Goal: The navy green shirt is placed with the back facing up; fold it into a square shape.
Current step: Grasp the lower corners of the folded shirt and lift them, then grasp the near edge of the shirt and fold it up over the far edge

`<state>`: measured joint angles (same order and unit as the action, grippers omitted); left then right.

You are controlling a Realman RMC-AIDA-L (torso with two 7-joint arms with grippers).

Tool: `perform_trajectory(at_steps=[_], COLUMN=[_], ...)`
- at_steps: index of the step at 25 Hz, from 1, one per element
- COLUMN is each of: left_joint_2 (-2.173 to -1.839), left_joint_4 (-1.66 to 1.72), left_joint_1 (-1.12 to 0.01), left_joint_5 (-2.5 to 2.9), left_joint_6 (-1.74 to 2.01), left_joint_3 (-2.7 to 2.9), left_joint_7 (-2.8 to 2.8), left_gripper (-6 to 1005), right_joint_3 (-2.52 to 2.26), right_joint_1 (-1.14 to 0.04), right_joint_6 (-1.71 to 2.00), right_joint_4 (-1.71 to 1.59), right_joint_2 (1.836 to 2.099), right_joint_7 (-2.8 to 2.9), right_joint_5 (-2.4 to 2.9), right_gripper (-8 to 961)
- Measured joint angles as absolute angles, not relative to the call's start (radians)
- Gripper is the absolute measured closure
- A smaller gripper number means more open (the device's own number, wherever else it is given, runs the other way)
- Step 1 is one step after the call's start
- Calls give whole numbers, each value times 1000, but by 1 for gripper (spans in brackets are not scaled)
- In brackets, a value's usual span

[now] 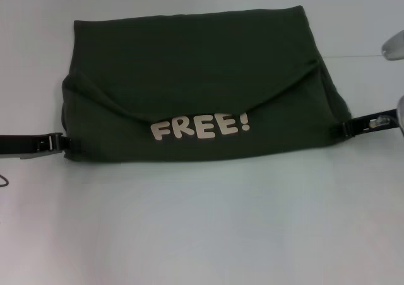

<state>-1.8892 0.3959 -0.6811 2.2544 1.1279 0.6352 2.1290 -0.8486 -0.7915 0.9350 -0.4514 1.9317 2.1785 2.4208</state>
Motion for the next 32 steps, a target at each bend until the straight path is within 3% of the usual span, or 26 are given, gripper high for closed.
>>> perform_trajectory(at_steps=[12, 20, 25, 28, 29, 32], left_joint_2=[-1810, -1763, -1735, -1731, -1731, -1735], left_joint_4=[538, 613, 600, 586, 576, 519], left_joint_1=[-594, -547, -595, -642, -657, -717], left_joint_5=[2259, 2327, 2332, 2323, 2322, 2317], left_joint_6=[1587, 1854, 1814, 1692, 1647, 1492], left_joint_3=[613, 484, 394, 373, 371, 361], left_joint_7=[2207, 2214, 2261, 2296, 2300, 2298], left_gripper=[959, 959, 959, 959, 959, 959], right_joint_3=[-599, -467, -426, -431, -437, -448], right_joint_1=[-594, -497, -533, -605, -663, -718], right_joint_6=[1524, 1777, 1722, 1596, 1501, 1412], right_joint_4=[-827, -889, -835, -752, -681, -615], right_joint_2=[1968, 1969, 1933, 1898, 1872, 1852], right_joint_7=[2201, 2202, 2206, 2202, 2184, 2166], right_joint_5=[2410, 2327, 2273, 2263, 2263, 2265], right_gripper=[909, 910, 910, 910, 910, 910])
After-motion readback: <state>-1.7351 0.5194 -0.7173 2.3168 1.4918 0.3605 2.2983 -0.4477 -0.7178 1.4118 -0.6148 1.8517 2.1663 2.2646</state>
